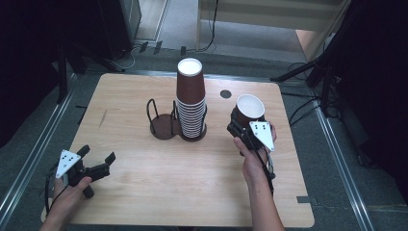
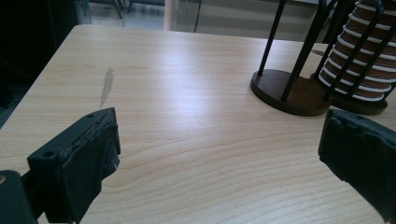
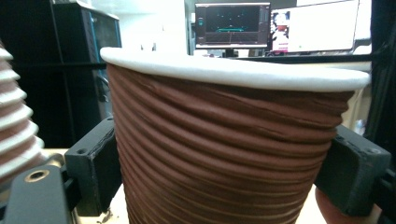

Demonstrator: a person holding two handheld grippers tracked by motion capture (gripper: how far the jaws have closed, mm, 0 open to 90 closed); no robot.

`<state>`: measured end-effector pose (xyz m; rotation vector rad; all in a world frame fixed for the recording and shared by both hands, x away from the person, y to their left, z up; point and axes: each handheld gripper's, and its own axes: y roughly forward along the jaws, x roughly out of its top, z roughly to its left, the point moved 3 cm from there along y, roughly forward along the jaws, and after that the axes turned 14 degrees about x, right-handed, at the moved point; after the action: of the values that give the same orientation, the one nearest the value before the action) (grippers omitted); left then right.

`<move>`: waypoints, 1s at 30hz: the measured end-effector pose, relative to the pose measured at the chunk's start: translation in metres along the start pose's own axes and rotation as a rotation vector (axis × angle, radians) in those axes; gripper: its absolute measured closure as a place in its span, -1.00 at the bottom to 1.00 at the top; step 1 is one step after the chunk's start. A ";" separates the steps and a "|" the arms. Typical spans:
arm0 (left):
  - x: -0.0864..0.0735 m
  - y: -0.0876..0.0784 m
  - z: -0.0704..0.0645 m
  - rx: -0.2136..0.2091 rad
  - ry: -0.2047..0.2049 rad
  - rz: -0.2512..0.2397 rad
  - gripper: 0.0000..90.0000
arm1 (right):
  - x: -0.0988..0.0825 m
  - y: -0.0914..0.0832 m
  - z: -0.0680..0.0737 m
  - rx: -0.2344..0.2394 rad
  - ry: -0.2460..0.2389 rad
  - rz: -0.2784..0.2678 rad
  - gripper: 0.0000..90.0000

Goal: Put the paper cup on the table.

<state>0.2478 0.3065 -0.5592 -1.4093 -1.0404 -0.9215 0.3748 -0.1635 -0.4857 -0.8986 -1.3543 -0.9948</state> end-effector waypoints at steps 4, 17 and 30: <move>0.000 0.001 0.002 0.003 -0.005 0.003 -1.00 | -0.011 0.007 -0.009 -0.023 -0.035 0.021 -0.71; 0.000 0.001 0.005 0.000 -0.003 -0.010 -1.00 | -0.040 0.027 -0.025 -0.086 -0.062 0.098 -0.72; 0.000 0.001 0.006 0.006 -0.018 -0.009 -1.00 | -0.057 0.035 -0.026 -0.074 -0.074 0.131 -0.73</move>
<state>0.2490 0.3127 -0.5599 -1.4115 -1.0629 -0.9135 0.4186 -0.1730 -0.5413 -1.0750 -1.3092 -0.9227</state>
